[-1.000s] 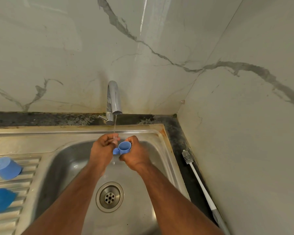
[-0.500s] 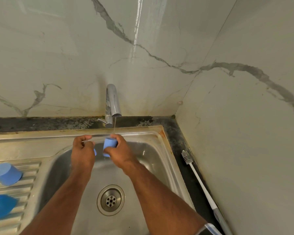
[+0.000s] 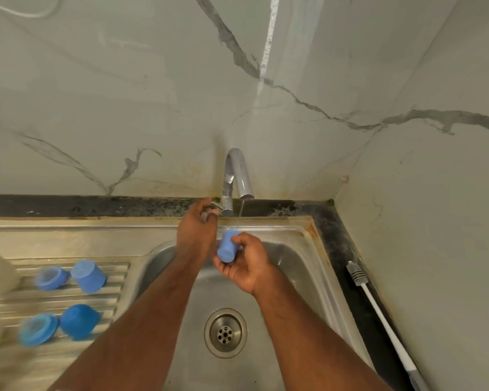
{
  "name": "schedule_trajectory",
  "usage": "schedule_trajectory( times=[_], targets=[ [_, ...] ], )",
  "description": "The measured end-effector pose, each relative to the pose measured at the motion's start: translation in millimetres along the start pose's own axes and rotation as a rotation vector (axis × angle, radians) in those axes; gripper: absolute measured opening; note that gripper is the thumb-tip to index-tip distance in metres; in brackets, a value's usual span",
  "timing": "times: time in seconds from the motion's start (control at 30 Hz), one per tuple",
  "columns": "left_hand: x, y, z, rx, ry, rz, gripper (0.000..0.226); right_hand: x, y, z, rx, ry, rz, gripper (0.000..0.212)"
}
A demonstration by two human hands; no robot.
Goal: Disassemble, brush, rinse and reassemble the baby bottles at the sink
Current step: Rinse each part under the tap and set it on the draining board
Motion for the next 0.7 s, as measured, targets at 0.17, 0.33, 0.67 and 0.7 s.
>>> schedule_trajectory(
  times=[0.17, 0.33, 0.67, 0.7],
  targets=[
    [9.1, 19.2, 6.1, -0.112, 0.036, -0.106, 0.054, 0.4, 3.9, -11.5, -0.138, -0.308, -0.044, 0.04],
    [12.6, 25.4, 7.9, -0.154, -0.027, -0.137, 0.016, 7.3, 5.5, -37.2, -0.51, -0.903, -0.061, 0.046],
    [30.1, 25.5, 15.2, 0.003, 0.138, -0.218, 0.027, 5.4, 2.8, -47.4, -0.537, -1.023, -0.022, 0.047],
    [33.9, 24.1, 16.3, 0.011, 0.176, -0.27, 0.039, 4.5, 2.1, -48.2, -0.539, -1.025, -0.019, 0.047]
  ],
)
Point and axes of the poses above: each hand's wrist, its own y-axis towards the middle knuckle, its own x-axis out of the palm, z = x × y, the point moved 8 cm from there along y, towards the middle knuckle, and after that the axes turned 13 degrees about -x, right-handed, at the moved point
